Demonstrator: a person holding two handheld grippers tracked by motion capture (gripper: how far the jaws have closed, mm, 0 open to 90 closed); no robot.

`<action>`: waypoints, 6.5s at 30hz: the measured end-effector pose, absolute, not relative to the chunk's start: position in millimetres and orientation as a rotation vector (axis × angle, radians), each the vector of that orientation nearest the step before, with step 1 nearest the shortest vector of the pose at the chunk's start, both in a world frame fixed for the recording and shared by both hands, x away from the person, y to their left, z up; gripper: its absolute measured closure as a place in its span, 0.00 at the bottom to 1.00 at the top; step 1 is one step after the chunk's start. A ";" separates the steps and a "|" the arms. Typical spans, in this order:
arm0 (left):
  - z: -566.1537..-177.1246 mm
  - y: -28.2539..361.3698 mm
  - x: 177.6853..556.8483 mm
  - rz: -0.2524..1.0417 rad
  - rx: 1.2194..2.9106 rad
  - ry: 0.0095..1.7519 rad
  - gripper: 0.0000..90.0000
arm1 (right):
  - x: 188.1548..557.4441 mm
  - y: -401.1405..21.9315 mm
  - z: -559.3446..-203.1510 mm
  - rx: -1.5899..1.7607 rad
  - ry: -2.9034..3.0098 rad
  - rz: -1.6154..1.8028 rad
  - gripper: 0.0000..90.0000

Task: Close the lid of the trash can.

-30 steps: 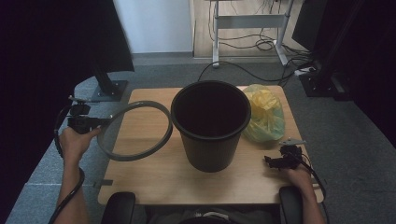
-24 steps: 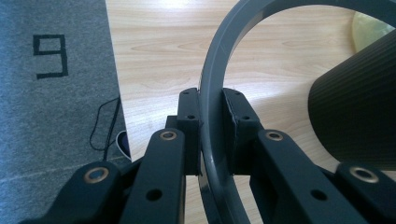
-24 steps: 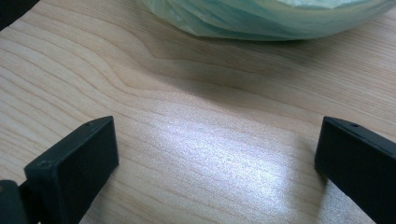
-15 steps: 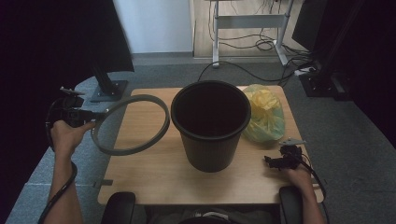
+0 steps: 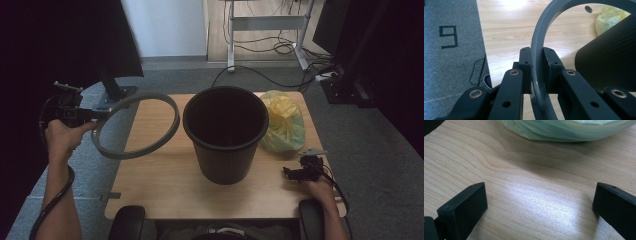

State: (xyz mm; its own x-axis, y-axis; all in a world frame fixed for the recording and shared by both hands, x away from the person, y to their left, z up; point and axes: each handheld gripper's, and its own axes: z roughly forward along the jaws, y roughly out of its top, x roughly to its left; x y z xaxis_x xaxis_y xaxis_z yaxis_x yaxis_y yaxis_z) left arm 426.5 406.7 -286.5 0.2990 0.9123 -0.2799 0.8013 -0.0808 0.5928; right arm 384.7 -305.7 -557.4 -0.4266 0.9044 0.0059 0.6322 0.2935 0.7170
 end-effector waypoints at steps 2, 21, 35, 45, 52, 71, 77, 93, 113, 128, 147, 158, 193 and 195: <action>-282.8 404.4 426.9 0.214 1.905 1.518 0.87 | 384.7 -305.7 -557.4 1.377 2.166 0.920 0.00; -275.0 359.8 445.1 0.227 1.971 1.446 0.87 | 384.6 -305.6 -557.3 1.373 2.172 0.920 0.00; -274.4 325.1 456.5 0.217 2.006 1.375 0.87 | 384.6 -305.6 -557.3 1.373 2.172 0.921 0.00; -277.0 300.7 463.9 0.200 2.027 1.333 0.87 | 384.6 -305.6 -557.3 1.373 2.172 0.920 0.00; -275.5 280.7 469.8 0.193 2.049 1.295 0.87 | 384.6 -305.5 -557.4 1.372 2.171 0.922 0.00; -273.9 221.4 486.1 0.158 2.107 1.189 0.87 | 384.6 -305.5 -557.4 1.372 2.171 0.922 0.00; -273.4 204.9 490.6 0.144 2.119 1.160 0.87 | 384.6 -305.5 -557.4 1.372 2.172 0.921 0.00; -267.0 160.4 498.1 0.144 2.163 1.091 0.87 | 384.5 -305.3 -557.4 1.368 2.176 0.922 0.00; -275.0 150.8 496.9 0.212 2.159 1.095 0.82 | 384.4 -305.0 -557.4 1.363 2.182 0.926 0.00; -274.9 165.3 490.1 0.250 2.143 0.932 0.17 | 384.4 -305.0 -557.4 1.363 2.182 0.926 0.00; -279.5 203.0 468.0 0.363 2.101 0.889 0.00 | 384.1 -304.9 -557.2 1.364 2.181 0.924 0.00; -288.0 226.1 454.8 0.382 2.067 0.850 0.00 | 384.0 -304.9 -557.2 1.363 2.182 0.924 0.00; -367.4 281.3 443.8 0.414 2.032 1.015 0.00 | 384.1 -304.8 -557.3 1.363 2.181 0.924 0.00; -372.3 283.3 443.1 0.413 2.034 1.020 0.00 | 384.1 -304.8 -557.3 1.363 2.181 0.924 0.00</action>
State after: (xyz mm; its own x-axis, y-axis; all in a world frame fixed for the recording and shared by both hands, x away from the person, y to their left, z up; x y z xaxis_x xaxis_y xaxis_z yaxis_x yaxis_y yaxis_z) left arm 443.1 283.3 -372.3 0.6209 0.7814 -0.0622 0.5183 -0.3497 0.7805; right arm 384.1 -304.8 -557.3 -0.4406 0.8977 0.0063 0.6293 0.3038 0.7153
